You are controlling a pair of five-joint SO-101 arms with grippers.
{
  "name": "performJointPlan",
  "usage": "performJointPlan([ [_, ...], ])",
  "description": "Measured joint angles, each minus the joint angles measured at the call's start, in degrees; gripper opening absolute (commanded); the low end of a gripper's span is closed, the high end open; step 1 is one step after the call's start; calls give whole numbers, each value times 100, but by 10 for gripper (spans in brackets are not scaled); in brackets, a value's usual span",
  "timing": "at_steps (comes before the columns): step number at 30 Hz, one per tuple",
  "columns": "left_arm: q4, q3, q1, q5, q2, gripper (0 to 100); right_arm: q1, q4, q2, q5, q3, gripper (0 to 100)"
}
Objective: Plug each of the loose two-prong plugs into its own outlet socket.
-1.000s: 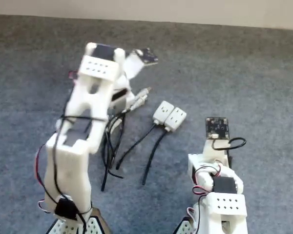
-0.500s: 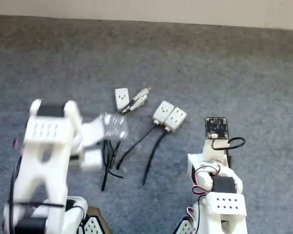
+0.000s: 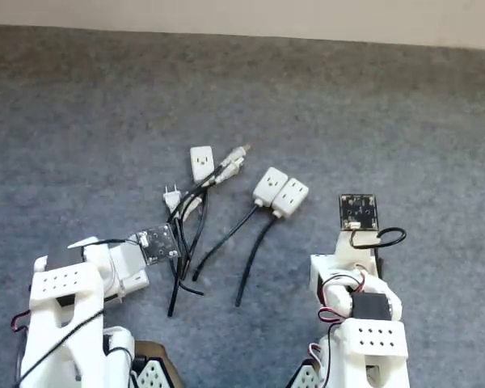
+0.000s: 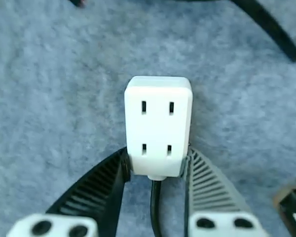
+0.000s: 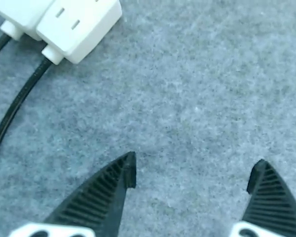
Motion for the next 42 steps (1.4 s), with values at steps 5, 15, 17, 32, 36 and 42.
performJointPlan([
  [5,9,-826,299,0,923,53,0,0,0,0,0,347],
  [15,1644,-1996,1495,53,1582,194,0,0,0,0,0,347],
  [17,1662,-2004,1556,97,1582,214,0,0,0,0,0,347],
  [32,2549,-3666,299,88,1582,215,0,0,0,0,0,347],
  [36,3077,-4607,-193,88,1582,214,0,0,0,79,0,347],
  [42,3059,-4844,-264,193,1582,214,-290,26,0,158,-9,347],
])
